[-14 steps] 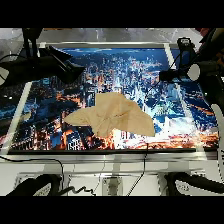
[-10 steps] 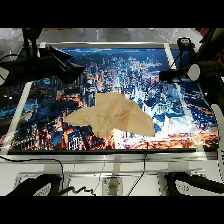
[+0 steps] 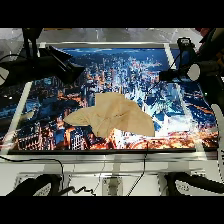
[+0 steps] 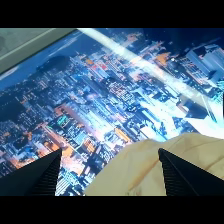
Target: Fold the clothes and pants, and hang the long-sleeved shirts on hangers.
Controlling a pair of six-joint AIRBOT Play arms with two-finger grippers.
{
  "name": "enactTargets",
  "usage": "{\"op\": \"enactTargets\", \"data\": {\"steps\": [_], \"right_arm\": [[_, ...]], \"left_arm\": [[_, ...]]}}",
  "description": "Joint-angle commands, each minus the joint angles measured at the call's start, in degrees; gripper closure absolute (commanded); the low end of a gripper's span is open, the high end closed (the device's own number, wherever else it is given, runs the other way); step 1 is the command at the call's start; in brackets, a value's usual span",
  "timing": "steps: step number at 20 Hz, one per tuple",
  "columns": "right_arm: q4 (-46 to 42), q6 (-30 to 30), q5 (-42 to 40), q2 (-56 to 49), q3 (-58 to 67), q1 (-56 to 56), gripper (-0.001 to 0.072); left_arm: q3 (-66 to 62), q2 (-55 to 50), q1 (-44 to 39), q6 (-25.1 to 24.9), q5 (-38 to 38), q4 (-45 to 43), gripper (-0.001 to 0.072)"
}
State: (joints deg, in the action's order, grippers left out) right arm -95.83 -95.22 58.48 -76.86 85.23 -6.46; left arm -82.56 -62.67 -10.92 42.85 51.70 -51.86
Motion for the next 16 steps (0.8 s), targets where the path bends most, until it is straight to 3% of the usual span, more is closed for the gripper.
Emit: {"op": "enactTargets", "data": {"steps": [1, 6, 9, 12, 15, 16], "right_arm": [[0.0, 0.0, 0.0, 0.0, 0.0, 0.0, 0.0698], [0.2, 0.0, 0.0, 0.0, 0.1, 0.0, 0.0697], [-0.5, 0.7, 0.1, 0.1, 0.0, 0.0, 0.0697], [-3.1, 13.9, 4.7, 0.1, 0.0, 1.7, 0.0697], [-2.8, 20.5, 12.9, 0.0, -2.1, 7.8, 0.0698], [-1.4, 21.6, 15.2, 0.0, -4.1, 10.9, 0.0698]], "left_arm": [[0.0, 0.0, 0.0, 0.0, 0.0, 0.0, 0.0021], [0.0, 0.0, 0.0, 0.0, 0.0, 0.0, 0.0021], [0.0, 0.0, 0.0, 4.0, 0.1, 3.3, 0.0022], [0.0, 0.0, 0.1, 6.0, 5.2, 1.2, 0.0021], [0.0, -0.8, 0.1, 6.3, 15.3, -10.8, 0.0025], [0.2, -1.4, 0.4, 8.1, 18.1, -14.2, 0.009]]}}
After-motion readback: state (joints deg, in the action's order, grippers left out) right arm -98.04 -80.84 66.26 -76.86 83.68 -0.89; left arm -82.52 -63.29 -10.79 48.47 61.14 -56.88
